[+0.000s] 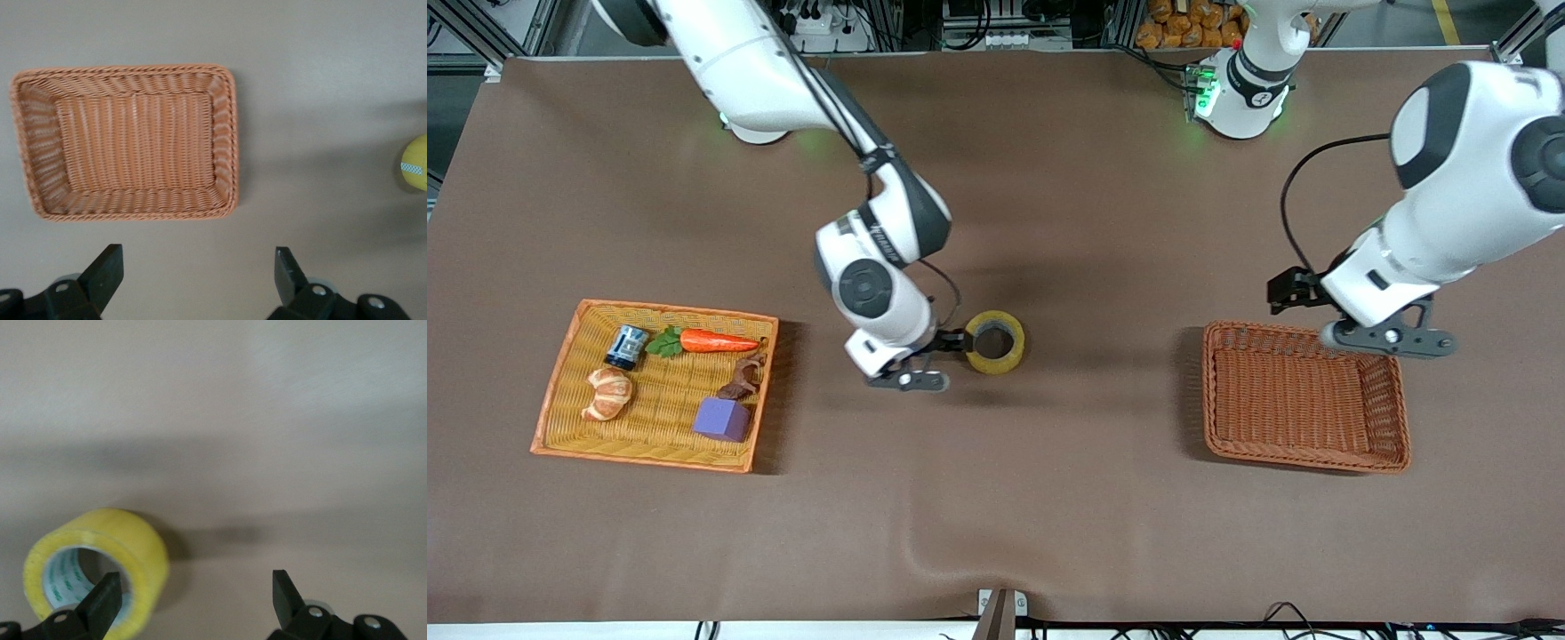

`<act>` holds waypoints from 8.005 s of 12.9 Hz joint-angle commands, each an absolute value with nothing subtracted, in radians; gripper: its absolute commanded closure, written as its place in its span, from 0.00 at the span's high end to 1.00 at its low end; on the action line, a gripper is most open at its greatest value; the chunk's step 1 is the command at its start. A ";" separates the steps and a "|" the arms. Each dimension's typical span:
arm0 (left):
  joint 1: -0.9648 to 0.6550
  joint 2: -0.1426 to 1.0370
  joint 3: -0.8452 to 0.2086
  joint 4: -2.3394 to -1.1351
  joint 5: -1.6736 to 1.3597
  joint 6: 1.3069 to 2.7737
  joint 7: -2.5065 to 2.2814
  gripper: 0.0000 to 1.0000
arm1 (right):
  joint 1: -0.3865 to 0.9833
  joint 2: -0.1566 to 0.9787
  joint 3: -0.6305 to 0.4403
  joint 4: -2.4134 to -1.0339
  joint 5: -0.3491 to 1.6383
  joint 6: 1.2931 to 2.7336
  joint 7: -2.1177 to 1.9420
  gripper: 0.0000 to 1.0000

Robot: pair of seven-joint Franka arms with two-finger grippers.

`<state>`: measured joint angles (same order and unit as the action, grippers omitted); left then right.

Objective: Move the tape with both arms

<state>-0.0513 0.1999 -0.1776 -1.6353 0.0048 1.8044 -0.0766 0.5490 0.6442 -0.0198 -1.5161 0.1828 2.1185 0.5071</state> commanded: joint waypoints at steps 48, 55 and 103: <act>-0.218 0.456 -0.181 -1.519 0.045 2.048 -0.707 0.00 | -0.061 -0.031 0.044 -1.651 -0.008 1.600 0.074 1.00; 0.056 0.479 -0.178 -1.539 0.054 1.990 -0.079 0.00 | -0.055 -0.031 0.049 -1.649 -0.006 1.605 0.074 1.00; -0.009 -0.031 -0.008 -1.500 0.011 1.460 0.052 1.00 | -0.020 -0.029 0.041 -1.632 -0.008 1.580 0.066 1.00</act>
